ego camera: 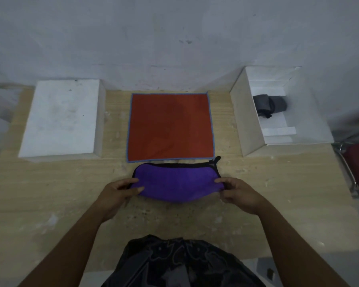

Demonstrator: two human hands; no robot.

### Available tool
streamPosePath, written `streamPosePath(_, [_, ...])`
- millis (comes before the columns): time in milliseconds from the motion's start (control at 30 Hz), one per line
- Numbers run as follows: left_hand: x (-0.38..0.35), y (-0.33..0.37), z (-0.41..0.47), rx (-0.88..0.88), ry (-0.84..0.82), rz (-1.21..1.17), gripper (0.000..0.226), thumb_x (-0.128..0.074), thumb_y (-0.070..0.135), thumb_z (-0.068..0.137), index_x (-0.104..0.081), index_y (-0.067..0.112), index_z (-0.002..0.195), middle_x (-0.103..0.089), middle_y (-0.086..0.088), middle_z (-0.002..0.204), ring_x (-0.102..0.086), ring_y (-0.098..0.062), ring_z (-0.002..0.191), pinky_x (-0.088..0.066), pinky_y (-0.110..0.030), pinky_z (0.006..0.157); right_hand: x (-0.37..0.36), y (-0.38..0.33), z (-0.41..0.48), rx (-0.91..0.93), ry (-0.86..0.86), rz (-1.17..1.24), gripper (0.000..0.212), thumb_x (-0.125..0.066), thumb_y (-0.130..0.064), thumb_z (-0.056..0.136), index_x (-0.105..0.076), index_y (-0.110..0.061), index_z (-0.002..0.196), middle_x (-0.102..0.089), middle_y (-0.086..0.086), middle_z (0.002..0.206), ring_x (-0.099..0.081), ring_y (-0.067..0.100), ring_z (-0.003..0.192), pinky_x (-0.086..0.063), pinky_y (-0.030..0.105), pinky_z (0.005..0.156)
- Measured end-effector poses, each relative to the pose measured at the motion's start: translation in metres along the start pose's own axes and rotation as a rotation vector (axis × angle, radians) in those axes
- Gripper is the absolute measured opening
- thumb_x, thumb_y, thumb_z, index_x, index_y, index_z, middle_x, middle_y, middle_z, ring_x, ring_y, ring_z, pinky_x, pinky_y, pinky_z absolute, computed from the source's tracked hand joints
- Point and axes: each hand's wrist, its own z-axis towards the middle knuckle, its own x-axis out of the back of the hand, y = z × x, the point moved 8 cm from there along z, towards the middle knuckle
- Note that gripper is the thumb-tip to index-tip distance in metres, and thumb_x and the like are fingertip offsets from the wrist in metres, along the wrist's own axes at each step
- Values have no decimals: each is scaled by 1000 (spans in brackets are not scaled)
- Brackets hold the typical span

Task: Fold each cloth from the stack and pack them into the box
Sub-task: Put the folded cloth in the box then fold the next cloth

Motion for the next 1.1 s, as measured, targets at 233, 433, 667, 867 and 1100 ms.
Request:
streamPosePath(233, [18, 9, 22, -17, -37, 207, 33, -65, -10, 79, -68, -1, 110, -74, -10, 91, -66, -24, 88, -57, -22, 72, 20, -26, 24, 94, 234, -191, 24, -65, -28, 87, -66, -4, 87, -60, 8, 68, -50, 15, 57, -40, 29, 58])
streamPosePath(433, [17, 26, 31, -161, 226, 318, 14, -70, 24, 85, -71, 10, 86, -68, -11, 79, -58, -22, 71, -51, -30, 63, 24, -41, 34, 177, 500, -484, 34, -62, -35, 88, -58, -9, 67, -59, 7, 62, -56, 20, 60, -42, 31, 59])
streamPosePath(667, [9, 31, 29, -225, 424, 399, 24, -69, 39, 83, -72, 15, 77, -72, -11, 79, -66, -28, 79, -52, -42, 77, 4, -58, 16, 295, 698, -592, 33, -54, -28, 94, -43, -26, 63, -41, -13, 55, -39, 0, 53, -35, 2, 56])
streamPosePath(867, [-11, 40, 24, -247, 229, 253, 24, -64, 32, 88, -72, 10, 84, -72, -8, 84, -65, -18, 77, -51, -33, 71, 4, -51, 29, 233, 558, -617, 34, -43, -38, 98, -40, -30, 65, -46, -11, 62, -44, 4, 60, -29, 11, 52])
streamPosePath(1100, [-1, 33, 28, -233, 277, 247, 34, -57, 38, 92, -70, 9, 81, -71, -19, 83, -64, -29, 75, -54, -47, 74, 24, -50, 28, 246, 520, -532, 20, -50, -31, 96, -58, -19, 82, -60, -1, 72, -56, 18, 70, -37, 20, 56])
